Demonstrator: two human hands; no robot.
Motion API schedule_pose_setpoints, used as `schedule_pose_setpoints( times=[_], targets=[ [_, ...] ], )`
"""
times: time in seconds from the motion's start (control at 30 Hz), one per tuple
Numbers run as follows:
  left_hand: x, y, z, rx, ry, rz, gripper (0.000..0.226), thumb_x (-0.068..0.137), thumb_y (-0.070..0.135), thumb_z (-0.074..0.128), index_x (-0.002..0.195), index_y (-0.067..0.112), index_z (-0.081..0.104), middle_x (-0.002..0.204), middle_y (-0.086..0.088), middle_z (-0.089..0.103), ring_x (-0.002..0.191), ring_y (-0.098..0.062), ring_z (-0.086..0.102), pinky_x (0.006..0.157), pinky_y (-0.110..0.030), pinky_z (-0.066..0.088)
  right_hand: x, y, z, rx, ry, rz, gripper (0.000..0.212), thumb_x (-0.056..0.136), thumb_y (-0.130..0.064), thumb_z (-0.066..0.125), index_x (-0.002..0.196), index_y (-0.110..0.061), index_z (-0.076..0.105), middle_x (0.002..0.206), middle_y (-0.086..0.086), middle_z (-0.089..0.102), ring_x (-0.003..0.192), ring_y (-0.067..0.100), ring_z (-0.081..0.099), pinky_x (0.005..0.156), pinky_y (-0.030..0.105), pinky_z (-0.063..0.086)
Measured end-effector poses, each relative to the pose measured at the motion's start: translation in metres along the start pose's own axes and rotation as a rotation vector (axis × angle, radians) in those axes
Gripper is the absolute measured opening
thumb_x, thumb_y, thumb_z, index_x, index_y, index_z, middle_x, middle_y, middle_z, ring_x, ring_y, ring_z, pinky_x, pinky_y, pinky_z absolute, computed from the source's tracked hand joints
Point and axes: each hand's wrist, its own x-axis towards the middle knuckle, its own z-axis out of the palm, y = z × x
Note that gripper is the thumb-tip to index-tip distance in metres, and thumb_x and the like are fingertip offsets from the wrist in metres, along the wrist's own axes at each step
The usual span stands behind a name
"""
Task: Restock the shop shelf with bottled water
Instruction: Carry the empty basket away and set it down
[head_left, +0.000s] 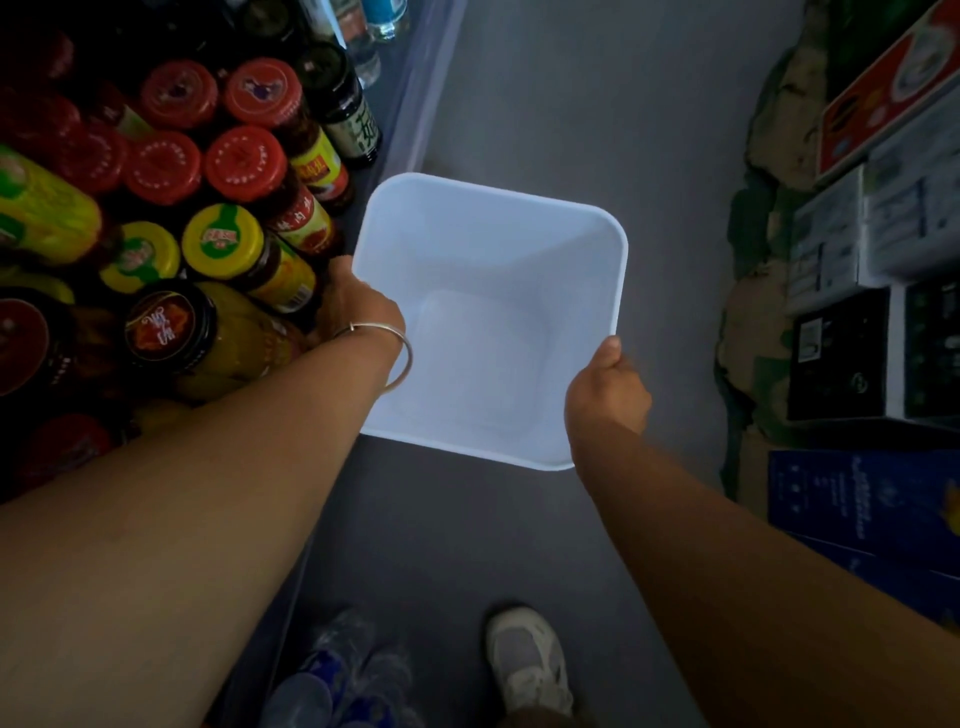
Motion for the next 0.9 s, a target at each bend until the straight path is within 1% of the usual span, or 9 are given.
schedule_pose_setpoints(
  times=[0.1,0.17,0.27,0.3,0.4,0.5,0.63,0.77,0.9],
  targets=[
    [0.001,-0.001,0.002,0.09,0.006,-0.004,0.045,0.094,0.015,0.036,0.139,0.014,0.033,0.142,-0.013,0.04,0.129,-0.035,0.04,0.107,-0.047,0.034,0.0,-0.002,0.0,-0.02,-0.015,0.0,0.055,0.103,-0.037,0.013,0.133,-0.008,0.048,0.13,0.017,0.054,0.121,0.033,0.049,0.101,0.037,0.036],
    [-0.003,0.002,0.002,0.149,-0.003,0.001,0.05,0.097,0.02,0.034,0.145,0.016,0.022,0.151,-0.01,0.027,0.138,-0.031,0.029,0.113,-0.046,0.025,-0.001,-0.004,-0.002,-0.032,-0.021,-0.001,0.053,0.104,-0.035,0.012,0.133,-0.007,0.047,0.131,0.016,0.053,0.122,0.032,0.048,0.1,0.035,0.035],
    [-0.009,0.007,0.002,0.217,-0.032,0.007,0.057,0.099,0.025,0.032,0.149,0.015,0.008,0.157,-0.006,0.012,0.144,-0.026,0.015,0.117,-0.043,0.014,-0.002,-0.004,-0.003,-0.059,-0.069,-0.027,0.048,0.103,-0.026,0.013,0.132,-0.003,0.043,0.133,0.018,0.049,0.122,0.032,0.045,0.096,0.034,0.034],
    [-0.011,0.009,0.001,0.239,-0.035,0.017,0.058,0.099,0.026,0.032,0.149,0.015,0.006,0.157,-0.006,0.01,0.144,-0.026,0.013,0.117,-0.043,0.012,-0.002,-0.005,-0.004,-0.055,-0.064,-0.03,0.047,0.103,-0.027,0.013,0.133,-0.002,0.041,0.133,0.018,0.048,0.122,0.032,0.045,0.096,0.035,0.034],
    [-0.017,0.012,-0.002,0.272,-0.061,0.036,0.061,0.099,0.03,0.033,0.149,0.015,0.003,0.158,-0.006,0.005,0.145,-0.025,0.009,0.117,-0.043,0.01,-0.005,-0.008,-0.005,-0.046,-0.076,-0.037,0.051,0.103,-0.038,0.017,0.137,-0.006,0.037,0.132,0.019,0.05,0.122,0.035,0.047,0.099,0.038,0.036],
    [-0.026,0.013,-0.009,0.288,-0.066,0.067,0.063,0.098,0.034,0.035,0.149,0.016,0.004,0.158,-0.006,0.006,0.145,-0.025,0.009,0.117,-0.044,0.012,-0.011,-0.008,-0.005,-0.067,-0.073,-0.12,0.051,0.099,-0.046,0.025,0.137,-0.012,0.032,0.136,0.016,0.048,0.12,0.038,0.047,0.1,0.043,0.038],
    [-0.045,0.016,-0.026,0.293,-0.06,0.135,0.065,0.096,0.035,0.041,0.149,0.017,0.008,0.157,-0.004,0.01,0.145,-0.024,0.012,0.116,-0.044,0.015,-0.024,-0.009,-0.017,-0.242,-0.061,-0.303,0.062,0.095,-0.05,0.038,0.147,-0.019,0.021,0.152,0.006,0.031,0.134,0.033,0.035,0.11,0.047,0.029],
    [-0.075,0.02,-0.052,0.287,-0.083,0.197,0.069,0.093,0.03,0.048,0.149,0.017,0.01,0.157,-0.006,0.014,0.144,-0.025,0.016,0.116,-0.044,0.016,-0.05,-0.018,-0.039,-0.474,-0.076,-0.503,0.066,0.095,-0.04,0.045,0.149,-0.021,0.013,0.156,0.002,0.02,0.139,0.029,0.027,0.112,0.044,0.025],
    [-0.112,0.015,-0.086,0.309,-0.114,0.271,0.07,0.09,0.026,0.054,0.148,0.017,0.016,0.153,-0.009,0.022,0.141,-0.028,0.022,0.115,-0.043,0.02,-0.093,-0.023,-0.063,-0.694,-0.1,-0.685,0.066,0.094,-0.023,0.047,0.15,-0.021,0.011,0.156,0.002,0.019,0.141,0.027,0.021,0.112,0.041,0.023]
  ],
)
